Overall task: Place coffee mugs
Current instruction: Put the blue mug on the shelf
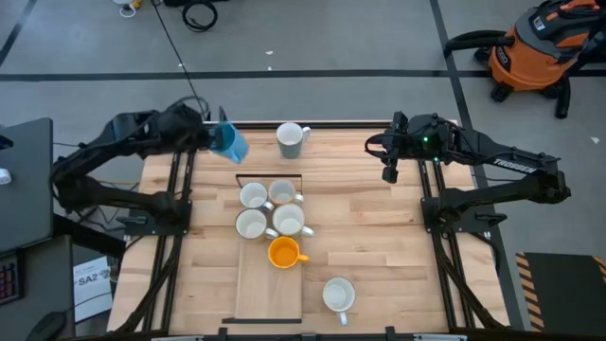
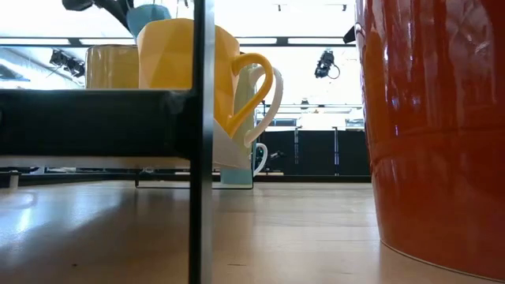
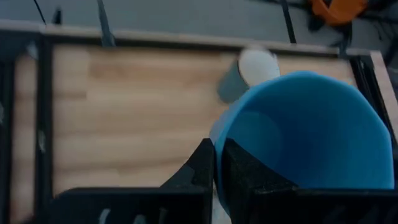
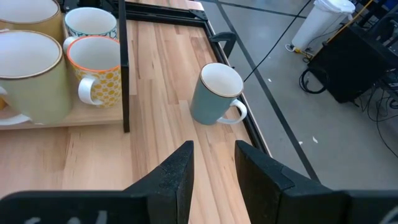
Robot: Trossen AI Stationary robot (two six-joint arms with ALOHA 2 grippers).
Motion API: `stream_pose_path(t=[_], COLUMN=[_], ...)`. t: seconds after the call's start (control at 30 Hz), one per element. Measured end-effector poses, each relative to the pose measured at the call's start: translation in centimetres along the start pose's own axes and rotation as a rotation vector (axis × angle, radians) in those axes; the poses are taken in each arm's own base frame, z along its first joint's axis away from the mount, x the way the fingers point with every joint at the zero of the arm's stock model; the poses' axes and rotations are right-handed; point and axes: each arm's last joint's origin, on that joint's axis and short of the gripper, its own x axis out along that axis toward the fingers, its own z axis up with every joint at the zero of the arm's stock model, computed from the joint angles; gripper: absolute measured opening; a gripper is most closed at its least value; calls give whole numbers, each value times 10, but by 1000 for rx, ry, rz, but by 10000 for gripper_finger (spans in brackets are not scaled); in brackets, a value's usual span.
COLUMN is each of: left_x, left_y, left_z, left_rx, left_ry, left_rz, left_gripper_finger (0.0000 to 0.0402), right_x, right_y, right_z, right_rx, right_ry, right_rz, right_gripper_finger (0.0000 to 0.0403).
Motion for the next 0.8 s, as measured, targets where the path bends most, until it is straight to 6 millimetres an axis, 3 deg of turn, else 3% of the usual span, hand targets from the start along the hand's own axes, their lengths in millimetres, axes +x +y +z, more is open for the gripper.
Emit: stream_pose_path(t=[0.43, 0.8], left_x=[-28, -31], left_y=[-22, -50], left_z=[-65, -145], left_rx=[-174, -233], left_ry=[299, 678], left_rz=[-137, 91], left_gripper_finger=[21, 21], right_x=[0, 0], right_y=[0, 0], right_z=[0, 0], right_rx=[0, 0], right_ry=[0, -2], right_rz=[0, -1], right_gripper_finger=[122, 122])
